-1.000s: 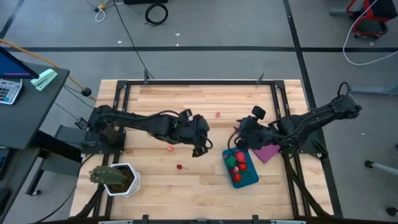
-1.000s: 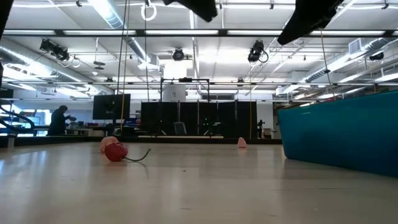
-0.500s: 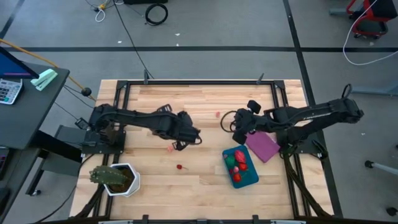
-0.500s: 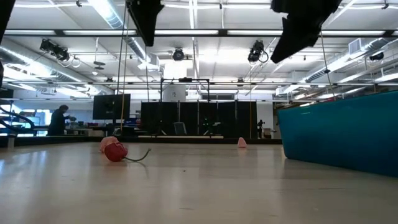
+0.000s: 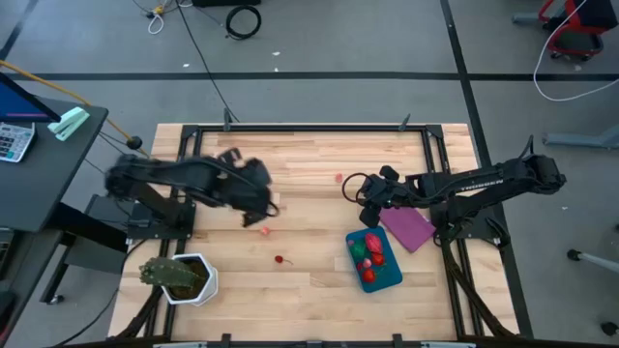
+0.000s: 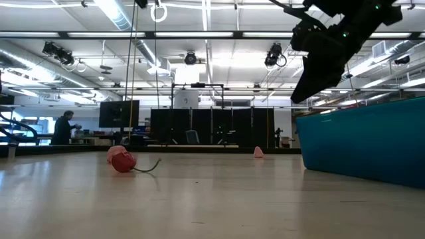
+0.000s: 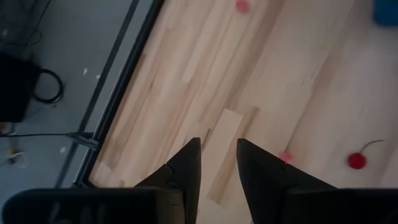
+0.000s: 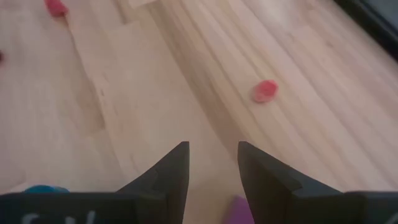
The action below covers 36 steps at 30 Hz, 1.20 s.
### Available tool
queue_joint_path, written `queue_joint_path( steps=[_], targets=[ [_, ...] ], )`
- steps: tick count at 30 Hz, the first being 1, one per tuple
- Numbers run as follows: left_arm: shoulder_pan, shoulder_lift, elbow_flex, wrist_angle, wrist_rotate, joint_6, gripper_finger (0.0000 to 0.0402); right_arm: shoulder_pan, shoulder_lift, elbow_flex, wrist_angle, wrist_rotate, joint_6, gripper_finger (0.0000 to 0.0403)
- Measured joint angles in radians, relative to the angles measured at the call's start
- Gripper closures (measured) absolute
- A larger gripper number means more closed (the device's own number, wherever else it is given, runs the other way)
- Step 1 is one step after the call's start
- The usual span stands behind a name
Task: Pick and placing Produce into tupperware
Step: Put the peach into the blue bin
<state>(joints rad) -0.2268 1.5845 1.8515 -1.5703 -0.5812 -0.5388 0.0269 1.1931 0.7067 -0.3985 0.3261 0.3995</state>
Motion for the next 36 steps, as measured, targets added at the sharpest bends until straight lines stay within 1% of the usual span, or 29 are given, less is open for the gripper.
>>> queue_joint_path(
  steps=[5,7,10,13,16,21,23,26,28,30,31,36],
  targets=[
    [-0.003,-0.134,-0.001,0.000,-0.002,-0.036,0.0292,0.000,0.000,-0.090,0.171,-0.024,0.001,0.0258],
    [-0.013,-0.185,-0.026,0.000,-0.002,-0.044,0.0292,0.000,0.000,-0.108,0.232,-0.025,0.001,0.0258],
    [-0.031,-0.263,-0.125,0.000,-0.002,-0.083,0.0292,0.000,0.000,-0.114,0.284,-0.025,0.001,0.0258],
    [-0.049,-0.351,-0.309,0.028,-0.008,-0.140,0.0292,0.002,0.000,-0.114,0.328,-0.025,0.001,0.0258],
    [-0.054,-0.437,-0.519,0.188,-0.021,-0.118,0.0292,0.002,0.000,-0.114,0.362,-0.025,0.001,0.0258],
    [-0.042,-0.543,-0.811,0.531,0.006,0.049,0.0292,0.002,0.000,-0.114,0.370,-0.025,0.019,0.0258],
    [-0.025,-0.573,-0.910,0.674,0.039,0.121,0.0292,0.002,0.000,-0.114,0.370,-0.025,0.035,0.0258],
    [0.030,-0.599,-1.030,0.914,0.124,0.268,0.0292,-0.002,0.000,-0.114,0.370,-0.025,0.027,0.0258],
    [0.083,-0.604,-1.086,1.050,0.169,0.331,0.0292,-0.013,0.000,-0.114,0.370,-0.025,0.027,0.0258],
    [0.139,-0.604,-1.116,1.147,0.194,0.367,0.0292,-0.032,0.000,-0.114,0.370,-0.025,0.033,0.0258],
    [0.166,-0.604,-1.124,1.176,0.195,0.374,0.0292,-0.043,0.000,-0.114,0.370,-0.025,0.040,0.0258],
    [0.280,-0.604,-1.128,1.211,0.196,0.376,0.0292,-0.100,0.014,-0.113,0.371,-0.025,0.053,0.0258]
  ],
)
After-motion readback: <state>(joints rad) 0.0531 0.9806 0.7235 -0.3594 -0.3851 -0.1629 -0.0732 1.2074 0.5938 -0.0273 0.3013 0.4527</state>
